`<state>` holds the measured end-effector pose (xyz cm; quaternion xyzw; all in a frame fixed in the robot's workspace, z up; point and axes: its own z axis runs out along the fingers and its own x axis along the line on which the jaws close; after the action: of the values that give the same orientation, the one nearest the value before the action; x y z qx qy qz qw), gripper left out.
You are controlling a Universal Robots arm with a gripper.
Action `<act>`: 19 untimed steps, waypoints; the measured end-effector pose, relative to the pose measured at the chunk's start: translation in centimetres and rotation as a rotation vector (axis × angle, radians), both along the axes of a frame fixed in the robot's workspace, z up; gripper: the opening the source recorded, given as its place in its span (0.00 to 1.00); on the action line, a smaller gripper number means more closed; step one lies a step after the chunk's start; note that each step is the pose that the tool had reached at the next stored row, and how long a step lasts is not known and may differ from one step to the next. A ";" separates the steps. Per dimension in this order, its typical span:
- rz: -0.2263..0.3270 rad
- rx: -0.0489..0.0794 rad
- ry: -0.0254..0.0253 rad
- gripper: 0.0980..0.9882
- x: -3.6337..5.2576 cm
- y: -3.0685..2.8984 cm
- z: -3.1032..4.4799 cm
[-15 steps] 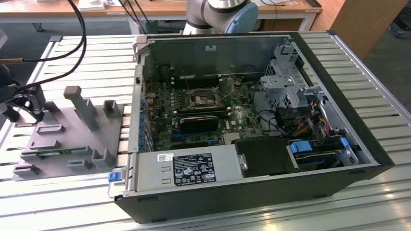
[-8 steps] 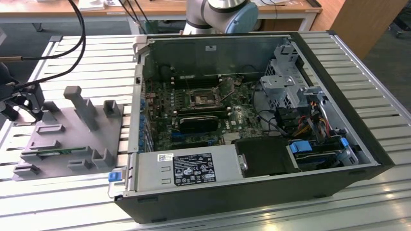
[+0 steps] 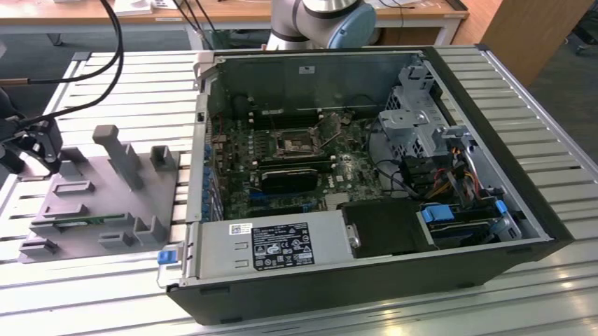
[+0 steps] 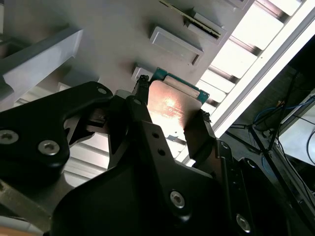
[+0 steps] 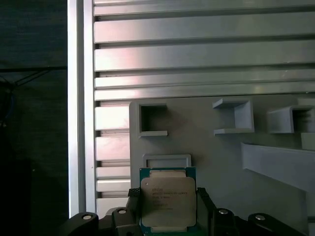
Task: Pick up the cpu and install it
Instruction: 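Pick up the cpu and move it towards the insertion slot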
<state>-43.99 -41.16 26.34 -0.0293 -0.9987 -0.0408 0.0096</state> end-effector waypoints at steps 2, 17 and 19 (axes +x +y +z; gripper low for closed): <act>0.000 0.000 -0.0001 0.50 0.00 0.00 0.11; 0.000 0.000 -0.0001 0.50 0.00 0.03 1.26; 0.000 0.000 -0.0001 0.50 0.00 0.04 1.47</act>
<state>-43.99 -41.12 27.81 -0.0293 -0.9987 -0.0408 0.0096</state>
